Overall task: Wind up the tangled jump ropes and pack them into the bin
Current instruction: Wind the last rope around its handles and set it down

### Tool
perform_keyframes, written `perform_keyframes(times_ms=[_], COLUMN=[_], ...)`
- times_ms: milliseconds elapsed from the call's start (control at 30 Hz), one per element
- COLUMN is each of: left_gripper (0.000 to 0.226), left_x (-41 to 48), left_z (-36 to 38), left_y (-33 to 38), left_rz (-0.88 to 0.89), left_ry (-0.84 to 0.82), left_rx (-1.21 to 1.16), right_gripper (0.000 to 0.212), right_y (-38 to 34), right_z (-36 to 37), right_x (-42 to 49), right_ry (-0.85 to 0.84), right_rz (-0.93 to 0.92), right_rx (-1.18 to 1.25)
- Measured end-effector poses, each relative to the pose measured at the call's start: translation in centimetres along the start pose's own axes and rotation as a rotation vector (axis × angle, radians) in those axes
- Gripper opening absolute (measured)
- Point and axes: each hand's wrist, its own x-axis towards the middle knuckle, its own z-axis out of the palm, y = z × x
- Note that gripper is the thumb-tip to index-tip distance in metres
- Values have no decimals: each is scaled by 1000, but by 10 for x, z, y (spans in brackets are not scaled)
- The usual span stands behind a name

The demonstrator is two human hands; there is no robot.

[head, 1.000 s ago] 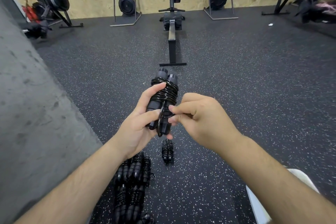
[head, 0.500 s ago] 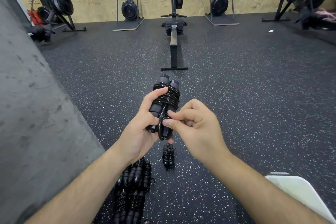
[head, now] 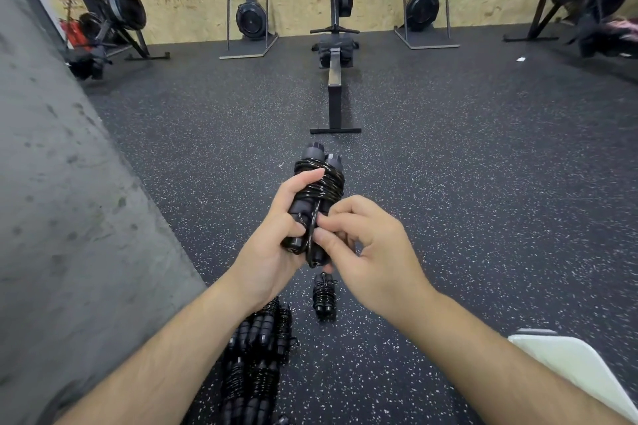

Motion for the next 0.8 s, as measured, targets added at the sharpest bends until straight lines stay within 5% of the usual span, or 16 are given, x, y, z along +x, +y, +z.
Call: perform_keyframes(times_ms=[200, 400, 800], left_gripper=[62, 55, 47], left_x=[4, 8, 5], left_z=[5, -1, 6], left_y=[-3, 3, -11], left_rz=[24, 70, 85], left_ry=[2, 74, 75], left_rx=[-30, -37, 86], right_gripper=[11, 18, 8], right_y=[2, -1, 10], right_z=[8, -6, -5], right_x=[1, 7, 7], right_ry=[231, 67, 22], right_rz=[145, 37, -136], right_rx=[137, 133, -108])
